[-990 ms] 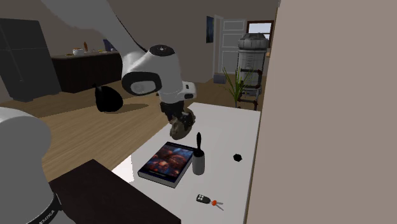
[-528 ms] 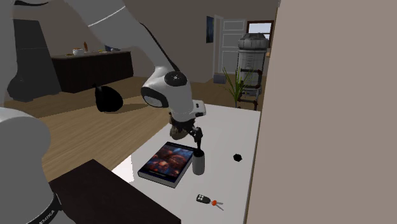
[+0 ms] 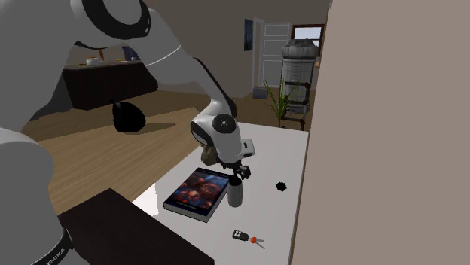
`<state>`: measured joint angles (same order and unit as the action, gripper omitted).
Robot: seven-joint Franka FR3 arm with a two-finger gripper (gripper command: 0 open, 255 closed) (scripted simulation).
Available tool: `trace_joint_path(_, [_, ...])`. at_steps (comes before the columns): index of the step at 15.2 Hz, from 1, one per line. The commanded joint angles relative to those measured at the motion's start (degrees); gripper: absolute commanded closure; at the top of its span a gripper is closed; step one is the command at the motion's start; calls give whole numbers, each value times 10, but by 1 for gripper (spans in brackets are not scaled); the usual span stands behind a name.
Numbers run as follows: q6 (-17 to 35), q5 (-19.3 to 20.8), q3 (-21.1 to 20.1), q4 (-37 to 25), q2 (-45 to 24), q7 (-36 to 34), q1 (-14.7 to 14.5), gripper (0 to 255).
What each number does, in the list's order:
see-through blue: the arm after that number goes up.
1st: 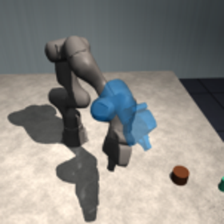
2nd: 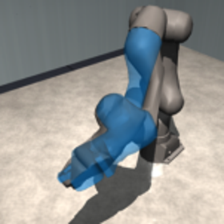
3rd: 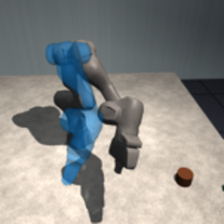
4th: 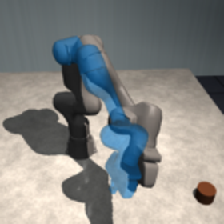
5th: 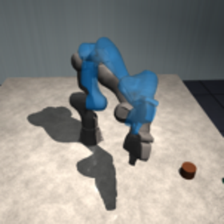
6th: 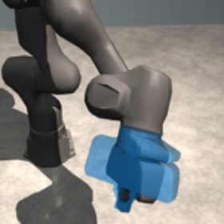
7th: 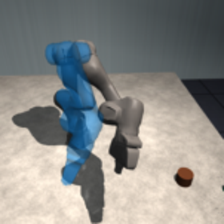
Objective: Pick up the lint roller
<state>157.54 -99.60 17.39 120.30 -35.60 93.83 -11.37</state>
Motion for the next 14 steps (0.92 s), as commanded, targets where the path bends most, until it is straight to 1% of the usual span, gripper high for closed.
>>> trace_joint_path(1, [-6,-24,-4,-25,-30,21,6,0])
trace_joint_path(7, [-14,-71,-10,-54,-77,62,13,0])
trace_joint_path(9, [-14,-75,-11,-57,-81,66,13,0])
trace_joint_path(10, [-15,-77,-11,-57,-82,68,13,255])
trace_joint_path(14, [-14,-77,-11,-57,-82,68,13,255])
